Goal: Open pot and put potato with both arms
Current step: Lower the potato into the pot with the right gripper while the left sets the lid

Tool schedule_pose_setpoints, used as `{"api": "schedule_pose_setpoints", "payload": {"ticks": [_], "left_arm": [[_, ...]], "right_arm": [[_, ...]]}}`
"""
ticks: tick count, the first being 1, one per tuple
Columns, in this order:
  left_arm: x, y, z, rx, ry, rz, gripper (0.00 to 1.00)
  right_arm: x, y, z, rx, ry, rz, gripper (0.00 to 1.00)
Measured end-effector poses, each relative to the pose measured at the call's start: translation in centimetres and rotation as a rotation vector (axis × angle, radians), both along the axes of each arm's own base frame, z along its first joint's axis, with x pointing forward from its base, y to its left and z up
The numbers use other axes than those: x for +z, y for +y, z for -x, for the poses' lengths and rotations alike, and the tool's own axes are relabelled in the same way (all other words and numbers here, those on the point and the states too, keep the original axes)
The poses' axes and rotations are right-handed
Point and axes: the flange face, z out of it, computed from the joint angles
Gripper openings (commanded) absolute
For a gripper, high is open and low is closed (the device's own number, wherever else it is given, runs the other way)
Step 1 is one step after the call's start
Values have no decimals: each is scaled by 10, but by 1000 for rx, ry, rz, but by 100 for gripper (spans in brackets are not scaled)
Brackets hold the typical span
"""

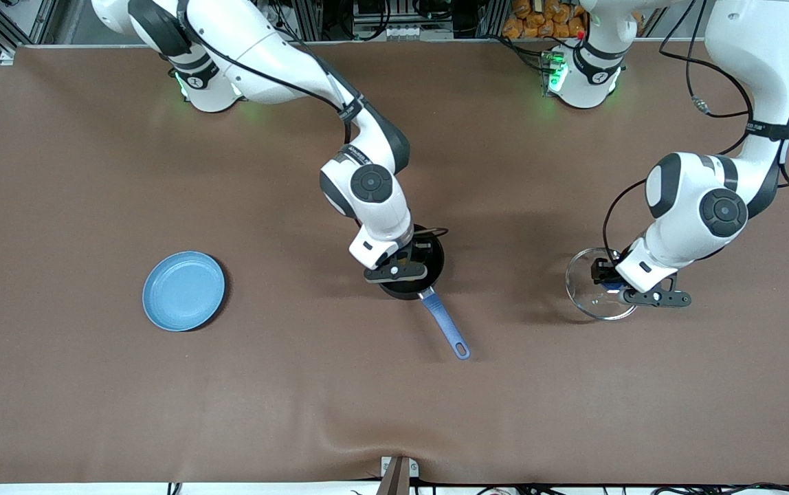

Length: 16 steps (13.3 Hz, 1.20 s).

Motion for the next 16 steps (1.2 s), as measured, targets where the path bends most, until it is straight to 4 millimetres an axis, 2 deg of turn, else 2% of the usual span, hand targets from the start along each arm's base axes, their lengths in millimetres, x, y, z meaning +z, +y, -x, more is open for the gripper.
{"api": "schedule_pose_setpoints", "payload": {"ticks": [3,5,6,7,8,9,10,11,12,14,16], "left_arm": [[-26,30,-4,-32,-17,12,0],[-39,41,-4,-35,-11,17,0],[-42,42,-4,-34,-7,18,6],[-43,41,-3,-35,-4,19,39],[-44,41,-3,-35,-3,20,77],[-45,41,-3,-34,-3,20,100],[-44,41,-4,-34,-5,20,100],[-41,41,-7,-35,-13,20,100],[-36,41,-11,-37,-25,20,100],[-23,39,-17,-41,-51,19,100],[8,24,-22,-65,-69,22,100]], "right_arm": [[-19,14,18,11,21,16,0],[-24,15,20,12,25,20,0],[-24,14,19,11,24,20,0],[-24,14,19,11,23,21,0],[-24,13,18,10,23,21,0],[-24,13,18,8,21,22,17],[-24,11,16,5,20,23,59],[-24,10,14,1,18,24,89],[-24,8,12,-2,16,24,100],[-22,8,10,-4,11,22,100],[-15,9,5,-8,-1,13,100]]}}
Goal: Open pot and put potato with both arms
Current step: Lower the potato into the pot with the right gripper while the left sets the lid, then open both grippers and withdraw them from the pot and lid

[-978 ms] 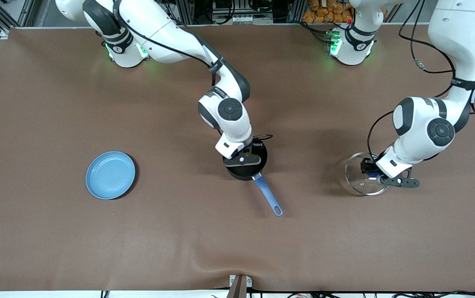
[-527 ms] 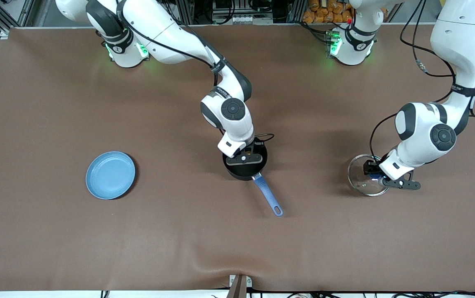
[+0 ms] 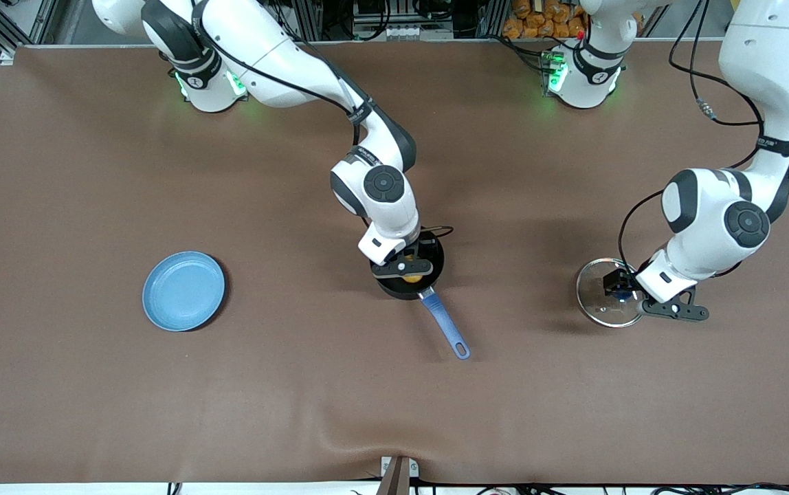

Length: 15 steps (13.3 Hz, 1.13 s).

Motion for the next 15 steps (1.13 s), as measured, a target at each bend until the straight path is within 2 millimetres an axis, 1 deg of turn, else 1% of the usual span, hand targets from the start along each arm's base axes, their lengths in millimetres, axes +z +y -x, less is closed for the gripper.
{"api": "schedule_pose_setpoints", "payload": {"ticks": [1,2,4,5,6,7,8,10,11,12,13,15], "left_arm": [[24,-10,-2,-9,20,7,100],[54,-23,-3,-17,58,21,100],[124,-43,-4,-37,117,48,100],[157,-47,-4,-46,135,49,100],[185,-49,-3,-55,146,48,100],[209,-51,-3,-60,151,47,100],[229,-52,-2,-61,149,46,100],[259,-51,0,-60,121,44,100],[274,-52,3,-59,102,41,100],[287,-52,8,-43,91,37,100],[298,-54,14,-10,89,32,100],[313,-56,23,44,80,27,100]], "right_arm": [[4,-2,-5,-6,-8,-5,100],[10,-5,-12,-16,-17,-13,100],[23,-14,-28,-39,-33,-27,100],[29,-21,-35,-51,-33,-24,100],[38,-31,-44,-68,-18,-12,100],[53,-45,-55,-87,-4,3,100],[77,-63,-70,-102,6,14,100],[141,-106,-96,-124,11,27,100],[174,-131,-103,-145,21,38,100],[202,-157,-108,-168,36,52,100],[223,-186,-114,-172,44,65,100],[252,-249,-127,-97,71,98,100]]}}
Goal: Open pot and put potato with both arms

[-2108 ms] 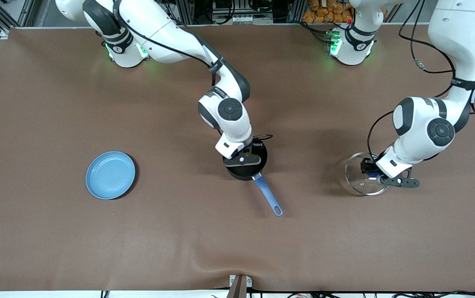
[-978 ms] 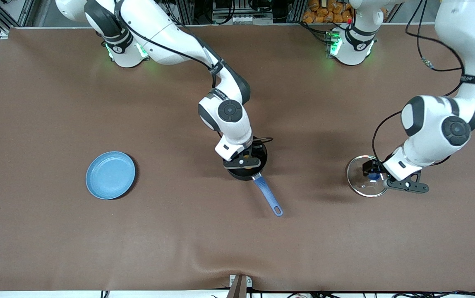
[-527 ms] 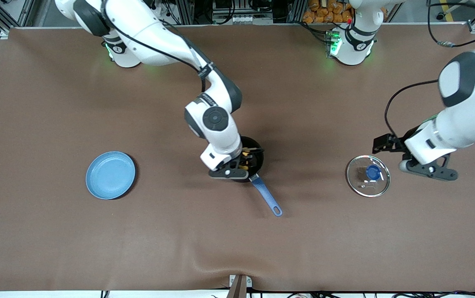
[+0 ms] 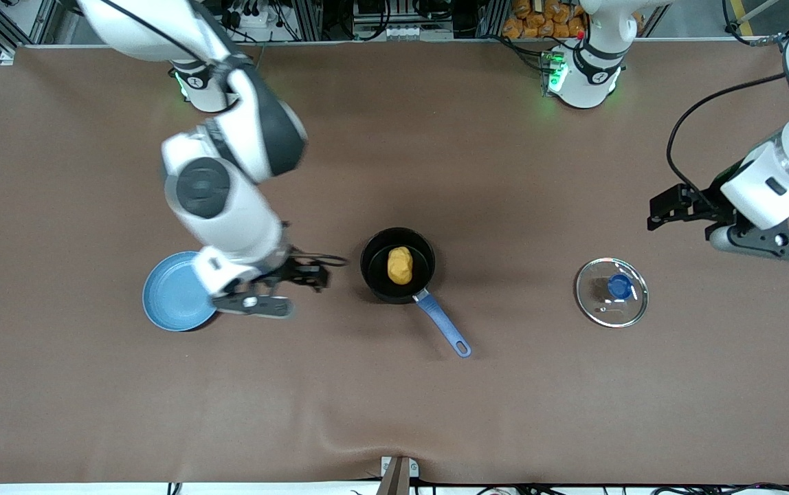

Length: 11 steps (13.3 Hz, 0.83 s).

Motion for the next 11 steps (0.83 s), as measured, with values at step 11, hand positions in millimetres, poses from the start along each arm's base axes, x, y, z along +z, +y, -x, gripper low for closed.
{"api": "schedule_pose_setpoints", "payload": {"ticks": [11], "left_arm": [[15,0,9,110,-26,-70,100]], "right_arm": [[117,-241,31,132,47,53,100]]}}
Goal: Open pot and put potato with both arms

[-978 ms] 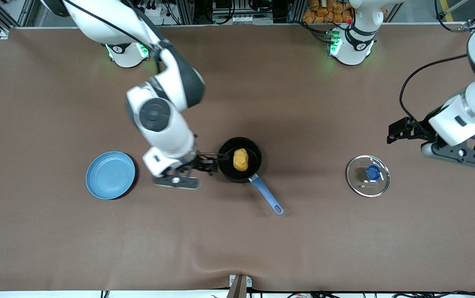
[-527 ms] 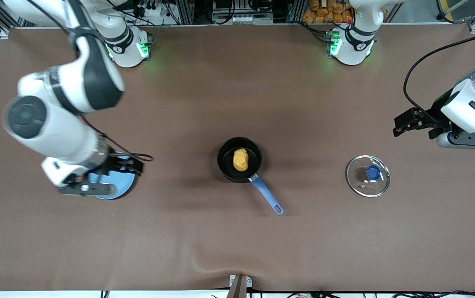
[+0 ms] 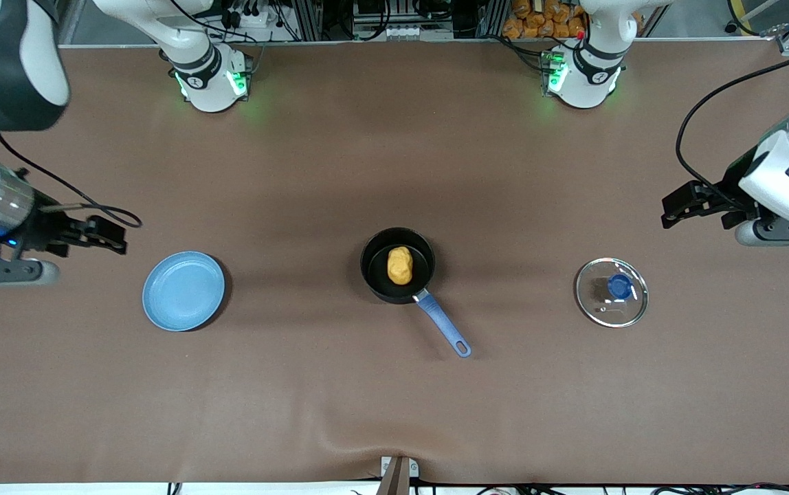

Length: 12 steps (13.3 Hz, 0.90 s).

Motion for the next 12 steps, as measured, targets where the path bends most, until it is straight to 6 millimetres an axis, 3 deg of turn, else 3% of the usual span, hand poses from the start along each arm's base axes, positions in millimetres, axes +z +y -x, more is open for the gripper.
{"api": "schedule_pose_setpoints", "payload": {"ticks": [4,6,9,12], "left_arm": [[18,-6,17,-2,-10,-26,100],[19,3,20,9,-5,-33,100],[21,12,22,14,-4,-37,100],[19,12,26,17,12,-40,100]], "right_arm": [[26,-24,19,18,-10,8,100],[35,-35,32,17,-17,9,100],[42,-36,49,17,-18,10,100],[47,-36,53,18,-26,10,100]]}}
